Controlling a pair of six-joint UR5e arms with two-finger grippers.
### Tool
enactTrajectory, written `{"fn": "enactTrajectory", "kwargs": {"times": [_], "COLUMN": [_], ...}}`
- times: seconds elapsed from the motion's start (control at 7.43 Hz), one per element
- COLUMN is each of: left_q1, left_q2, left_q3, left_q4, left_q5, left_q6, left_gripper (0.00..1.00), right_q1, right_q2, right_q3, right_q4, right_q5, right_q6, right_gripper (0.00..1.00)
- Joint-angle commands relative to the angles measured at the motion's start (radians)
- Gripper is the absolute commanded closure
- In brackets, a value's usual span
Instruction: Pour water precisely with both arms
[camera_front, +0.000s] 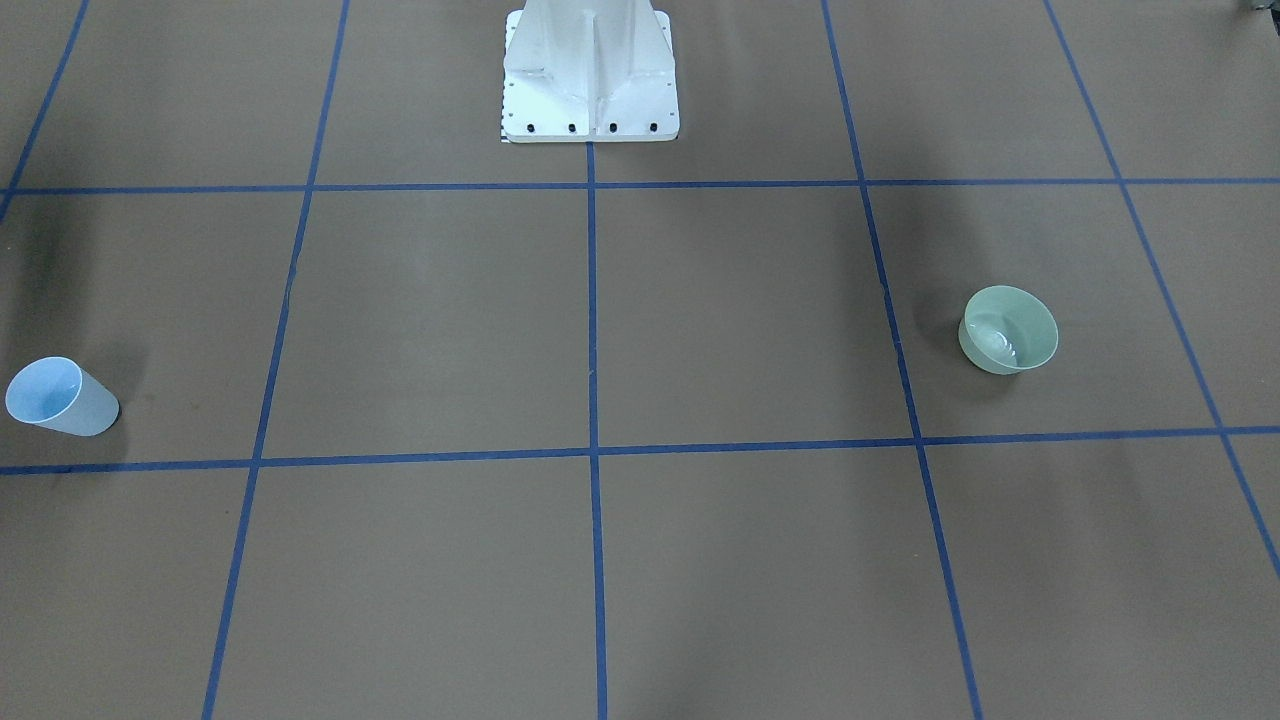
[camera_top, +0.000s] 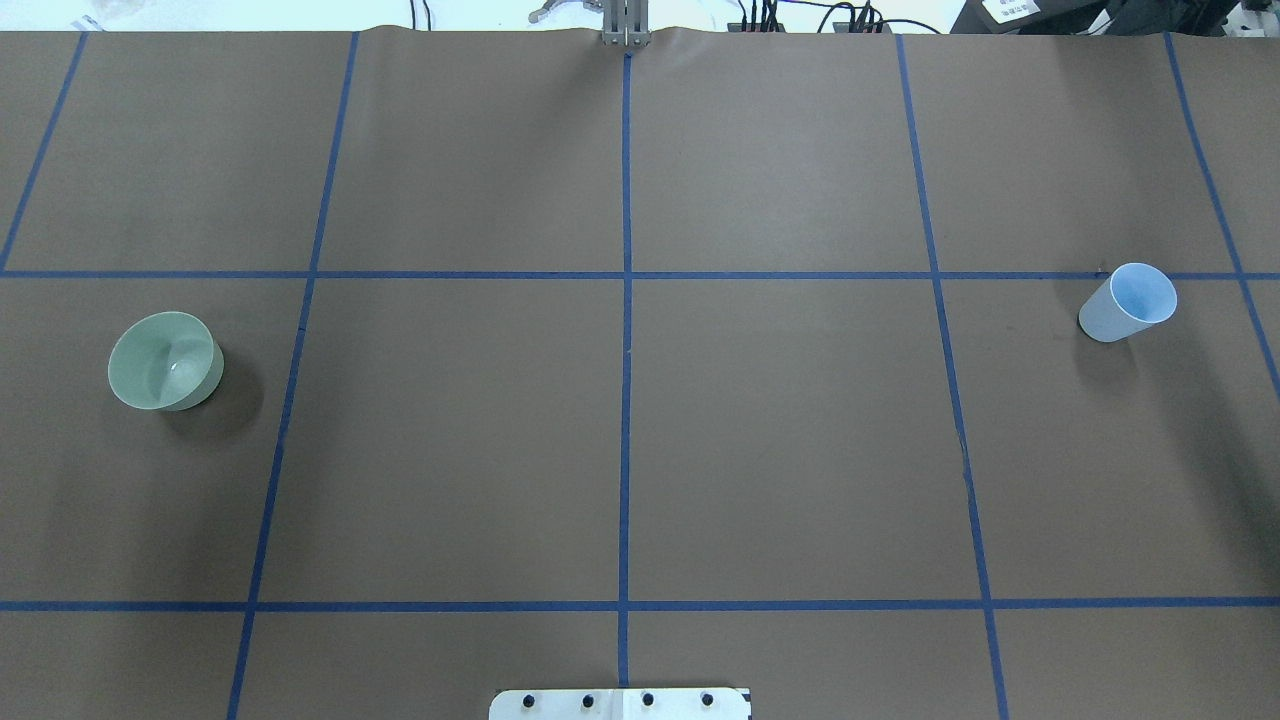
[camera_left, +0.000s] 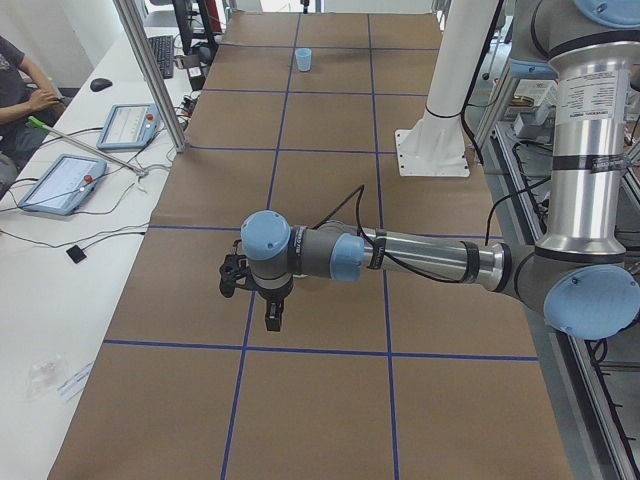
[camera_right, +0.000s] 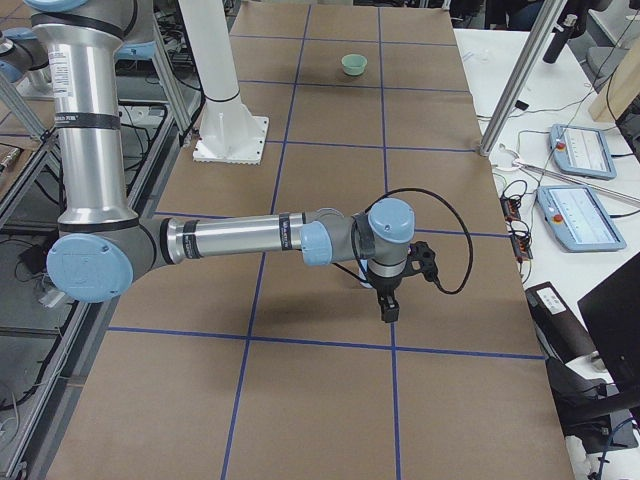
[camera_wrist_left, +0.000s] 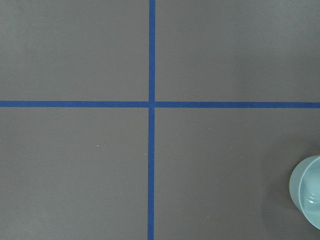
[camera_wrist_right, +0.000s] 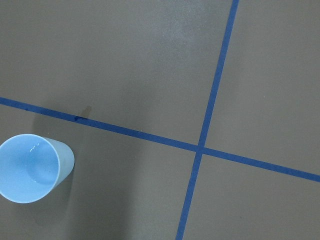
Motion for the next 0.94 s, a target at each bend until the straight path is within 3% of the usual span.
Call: {"fn": "enactTrajectory", "kwargs": {"times": [0.0,0.27,0.54,0.81], "left_q1": [0.127,0.240,0.352,0.411], "left_q2": [-0.032,-0.066,-0.094,-0.095], "left_q3": [0.018,0.079,0.216,0.235], "left_q4": [-0.025,-0.215,-0.475,-0.528], "left_q5": [-0.003,0.002,0.004,0.031], "left_q6": [-0.005,-0.252,-0.431,-0.484], "left_gripper": [0.00,0.00,0.00,0.00], "right_q1": [-0.001,-0.006,-0.012,-0.018], "right_q2": [-0.003,-0.003,-0.002,0.001], "right_q3": [-0.003,-0.021,-0.023,-0.023], "right_q4": [-0.003,-0.001,0.000,0.002], "right_q5": [0.000,0.000,0.002,0.002], "right_q6": [0.000,0.000,0.000,0.000], "right_gripper": [0.00,0.00,0.00,0.00]}}
